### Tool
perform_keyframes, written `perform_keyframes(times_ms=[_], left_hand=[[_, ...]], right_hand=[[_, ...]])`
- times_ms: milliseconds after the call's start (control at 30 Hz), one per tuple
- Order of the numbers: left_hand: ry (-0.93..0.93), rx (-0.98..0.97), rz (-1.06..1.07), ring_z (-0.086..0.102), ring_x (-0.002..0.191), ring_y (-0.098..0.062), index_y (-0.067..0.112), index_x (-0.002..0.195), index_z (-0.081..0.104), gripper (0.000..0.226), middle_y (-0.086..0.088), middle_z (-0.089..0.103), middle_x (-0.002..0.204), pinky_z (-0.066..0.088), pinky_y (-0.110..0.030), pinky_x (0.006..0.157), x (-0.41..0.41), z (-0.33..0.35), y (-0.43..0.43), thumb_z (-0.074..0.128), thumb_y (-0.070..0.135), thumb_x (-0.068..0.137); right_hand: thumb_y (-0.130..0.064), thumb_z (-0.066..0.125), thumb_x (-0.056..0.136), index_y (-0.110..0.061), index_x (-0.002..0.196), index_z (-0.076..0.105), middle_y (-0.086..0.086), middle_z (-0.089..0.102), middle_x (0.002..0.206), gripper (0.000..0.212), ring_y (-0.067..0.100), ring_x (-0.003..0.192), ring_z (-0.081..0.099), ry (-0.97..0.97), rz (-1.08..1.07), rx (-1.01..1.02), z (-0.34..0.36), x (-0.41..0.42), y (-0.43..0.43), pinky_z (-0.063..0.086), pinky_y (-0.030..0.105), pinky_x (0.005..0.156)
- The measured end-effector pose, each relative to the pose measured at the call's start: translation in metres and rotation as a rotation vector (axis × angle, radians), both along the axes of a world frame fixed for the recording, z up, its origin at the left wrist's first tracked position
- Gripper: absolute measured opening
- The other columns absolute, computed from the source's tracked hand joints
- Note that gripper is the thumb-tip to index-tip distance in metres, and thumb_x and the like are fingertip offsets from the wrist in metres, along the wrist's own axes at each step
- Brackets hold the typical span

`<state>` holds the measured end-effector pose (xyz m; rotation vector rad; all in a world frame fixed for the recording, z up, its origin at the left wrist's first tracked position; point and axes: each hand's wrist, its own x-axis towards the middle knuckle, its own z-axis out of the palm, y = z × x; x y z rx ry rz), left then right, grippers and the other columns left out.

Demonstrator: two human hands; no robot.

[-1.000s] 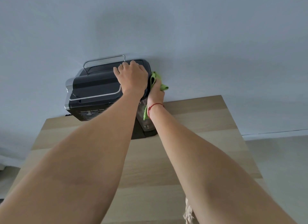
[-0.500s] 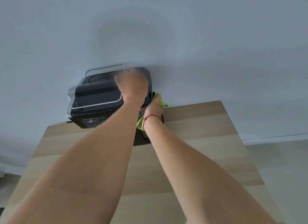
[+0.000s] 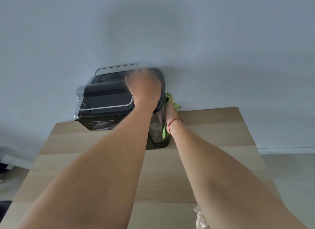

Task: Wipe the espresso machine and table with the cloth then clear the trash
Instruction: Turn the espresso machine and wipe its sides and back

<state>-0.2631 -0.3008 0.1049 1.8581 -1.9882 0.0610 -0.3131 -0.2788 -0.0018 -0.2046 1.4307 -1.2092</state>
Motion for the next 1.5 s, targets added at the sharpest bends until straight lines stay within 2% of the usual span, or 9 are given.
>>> perform_keyframes(times_ms=[167,433,567,700,800,900,967,1067,1500], left_hand=[[-0.006,0.021,0.011,0.05,0.116,-0.034,0.009,0.119,0.057,0.037,-0.015,0.059,0.122,0.025,-0.047,0.112,0.0,0.001,0.001,0.033,0.023,0.095],[-0.015,0.018,0.016,0.05,0.117,-0.035,0.009,0.121,0.056,0.038,-0.015,0.059,0.122,0.024,-0.046,0.113,-0.001,0.003,0.004,0.032,0.023,0.096],[-0.018,0.019,0.027,0.05,0.117,-0.034,0.01,0.121,0.056,0.037,-0.015,0.058,0.122,0.024,-0.045,0.112,-0.002,0.002,0.002,0.033,0.023,0.096],[-0.015,0.026,0.027,0.049,0.116,-0.033,0.01,0.12,0.056,0.036,-0.014,0.057,0.122,0.024,-0.045,0.112,-0.002,0.003,0.001,0.034,0.023,0.096],[-0.01,0.027,0.028,0.05,0.116,-0.034,0.009,0.12,0.056,0.036,-0.015,0.058,0.122,0.024,-0.045,0.112,-0.001,0.003,0.002,0.034,0.023,0.096],[-0.012,0.024,0.019,0.05,0.116,-0.035,0.008,0.12,0.057,0.037,-0.016,0.059,0.121,0.024,-0.046,0.112,-0.001,0.003,0.003,0.033,0.023,0.096],[-0.008,0.028,0.019,0.05,0.116,-0.035,0.008,0.12,0.057,0.037,-0.016,0.059,0.121,0.024,-0.046,0.112,-0.002,0.004,0.004,0.032,0.023,0.096],[-0.003,0.026,0.021,0.05,0.116,-0.034,0.008,0.12,0.057,0.037,-0.015,0.059,0.121,0.024,-0.045,0.112,-0.001,0.004,0.003,0.032,0.023,0.096],[0.022,0.026,0.004,0.049,0.118,-0.035,0.008,0.121,0.057,0.038,-0.016,0.059,0.123,0.023,-0.046,0.113,0.001,0.003,0.003,0.033,0.022,0.096]], right_hand=[[-0.053,0.028,0.095,-0.014,0.104,0.062,0.007,0.065,0.115,0.053,0.018,0.096,0.059,-0.086,-0.008,0.036,0.001,0.003,0.019,0.047,0.035,0.089],[-0.088,0.059,0.037,-0.026,0.128,0.057,0.007,0.061,0.128,0.111,0.035,0.119,0.056,0.002,0.126,-0.077,-0.031,-0.035,-0.083,0.04,0.053,0.102],[-0.093,0.041,0.049,-0.022,0.131,0.055,0.01,0.06,0.129,0.109,0.032,0.117,0.056,-0.074,0.149,-0.047,-0.032,-0.021,-0.047,0.04,0.049,0.106],[-0.049,0.022,0.098,-0.01,0.097,0.062,0.006,0.074,0.078,0.056,0.019,0.084,0.062,-0.243,0.006,-0.032,-0.029,0.001,0.002,0.053,0.015,0.057],[-0.036,0.023,0.1,-0.003,0.129,0.05,0.011,0.063,0.12,0.051,0.021,0.103,0.059,-0.19,-0.069,-0.003,-0.033,0.005,0.013,0.045,0.028,0.061],[-0.051,0.026,0.095,-0.01,0.127,0.055,0.012,0.065,0.113,0.06,0.019,0.085,0.062,-0.153,-0.009,-0.063,-0.007,-0.002,0.003,0.048,0.028,0.071],[-0.081,0.036,0.07,-0.019,0.124,0.06,0.011,0.064,0.117,0.085,0.028,0.104,0.06,-0.086,0.06,-0.082,-0.002,-0.015,-0.025,0.045,0.046,0.097],[-0.081,0.052,0.045,-0.024,0.123,0.06,0.008,0.066,0.12,0.097,0.033,0.116,0.059,-0.028,0.076,-0.127,-0.029,-0.032,-0.083,0.042,0.052,0.101],[-0.057,0.036,0.079,-0.006,0.116,0.062,0.008,0.068,0.113,0.068,0.029,0.105,0.064,-0.07,-0.076,0.093,-0.002,0.02,0.027,0.047,0.045,0.099]])
